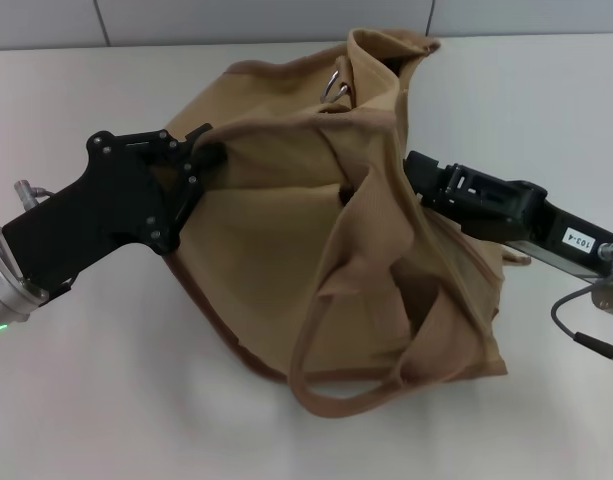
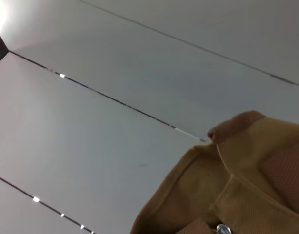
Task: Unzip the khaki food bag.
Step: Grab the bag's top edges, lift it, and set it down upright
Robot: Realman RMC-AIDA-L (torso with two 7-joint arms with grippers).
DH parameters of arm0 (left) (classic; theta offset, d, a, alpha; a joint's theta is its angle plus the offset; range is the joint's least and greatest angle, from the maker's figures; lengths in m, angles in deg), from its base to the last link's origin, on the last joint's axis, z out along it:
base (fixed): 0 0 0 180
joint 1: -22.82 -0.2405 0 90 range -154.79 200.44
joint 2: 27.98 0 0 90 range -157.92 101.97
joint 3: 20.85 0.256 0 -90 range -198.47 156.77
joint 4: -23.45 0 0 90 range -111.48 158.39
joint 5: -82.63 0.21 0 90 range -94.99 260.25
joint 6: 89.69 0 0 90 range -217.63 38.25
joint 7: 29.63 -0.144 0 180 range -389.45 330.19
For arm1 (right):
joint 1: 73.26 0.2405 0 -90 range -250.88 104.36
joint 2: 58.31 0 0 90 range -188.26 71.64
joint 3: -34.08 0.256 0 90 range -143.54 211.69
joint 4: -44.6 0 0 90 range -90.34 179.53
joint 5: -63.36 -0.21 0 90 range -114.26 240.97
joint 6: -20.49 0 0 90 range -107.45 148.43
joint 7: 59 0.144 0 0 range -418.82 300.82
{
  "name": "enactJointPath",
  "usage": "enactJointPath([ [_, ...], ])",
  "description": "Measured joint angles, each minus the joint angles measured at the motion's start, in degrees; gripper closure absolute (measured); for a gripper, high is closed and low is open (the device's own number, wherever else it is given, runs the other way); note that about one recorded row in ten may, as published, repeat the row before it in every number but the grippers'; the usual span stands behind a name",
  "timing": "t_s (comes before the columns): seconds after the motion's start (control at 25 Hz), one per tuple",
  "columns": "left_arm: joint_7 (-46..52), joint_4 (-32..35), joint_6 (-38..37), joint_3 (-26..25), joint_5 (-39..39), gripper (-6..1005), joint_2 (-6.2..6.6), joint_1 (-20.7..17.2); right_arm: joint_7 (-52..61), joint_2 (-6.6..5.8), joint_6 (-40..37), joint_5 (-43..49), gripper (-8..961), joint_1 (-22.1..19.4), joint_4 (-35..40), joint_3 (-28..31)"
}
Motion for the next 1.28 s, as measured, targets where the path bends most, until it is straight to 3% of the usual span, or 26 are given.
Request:
enactJointPath([
  [0.16, -0.50, -0.02, 0.39, 0.01, -0.04, 945, 0.00, 0.00, 0.06, 0.00, -1.32, -0.24, 658, 0.17, -0.01, -0.18],
  [0.48, -0.71, -0.02, 0.97, -0.11, -0.03, 944, 0.00, 0.53, 1.20, 0.01, -3.47, -0.40, 657, 0.14, 0.81, -0.05],
  [1.0, -0.77, -0.02, 1.08, 0.04, 0.00, 944, -0.09, 1.09, 1.26, 0.01, -0.13, -0.45, 663, -0.46, 0.88, 0.35],
  [1.28, -0.78, 0.00, 1.44, 0.00, -0.01, 944, -0.04, 1.05, 1.27, -0.04, 0.07, -0.44, 760, -0.49, 0.93, 0.35],
])
